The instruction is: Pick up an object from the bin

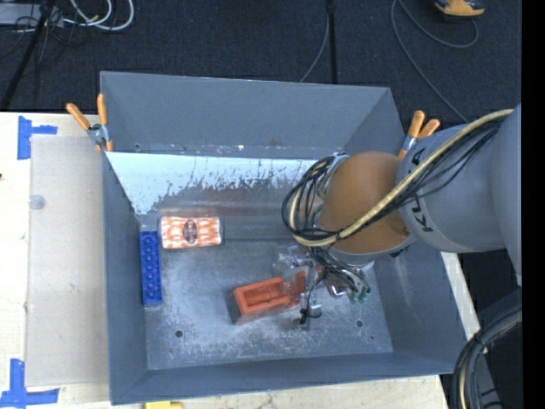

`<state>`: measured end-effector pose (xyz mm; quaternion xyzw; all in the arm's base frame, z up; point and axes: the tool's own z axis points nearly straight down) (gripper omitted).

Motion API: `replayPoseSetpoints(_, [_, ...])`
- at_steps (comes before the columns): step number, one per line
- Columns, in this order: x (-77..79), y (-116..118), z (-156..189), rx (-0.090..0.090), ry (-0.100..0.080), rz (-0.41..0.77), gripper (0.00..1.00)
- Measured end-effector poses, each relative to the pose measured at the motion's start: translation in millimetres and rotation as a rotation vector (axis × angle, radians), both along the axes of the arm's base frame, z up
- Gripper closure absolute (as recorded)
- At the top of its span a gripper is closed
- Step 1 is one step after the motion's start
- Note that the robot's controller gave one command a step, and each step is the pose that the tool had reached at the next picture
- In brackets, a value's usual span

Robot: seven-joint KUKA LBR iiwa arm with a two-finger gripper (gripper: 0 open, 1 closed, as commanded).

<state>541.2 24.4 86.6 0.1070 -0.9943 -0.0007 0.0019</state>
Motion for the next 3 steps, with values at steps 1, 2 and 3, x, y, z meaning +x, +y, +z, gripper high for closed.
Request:
replayPoseSetpoints(1, [-3.5, 14, -16, -0.002, -0.017, 0.2, 1.0])
replayPoseSetpoints(2, [-3.5, 14, -16, -0.002, -0.017, 0.199, 1.0])
replayPoseSetpoints(3, [4.0, 17, 178, -0.002, -0.018, 0.211, 1.0])
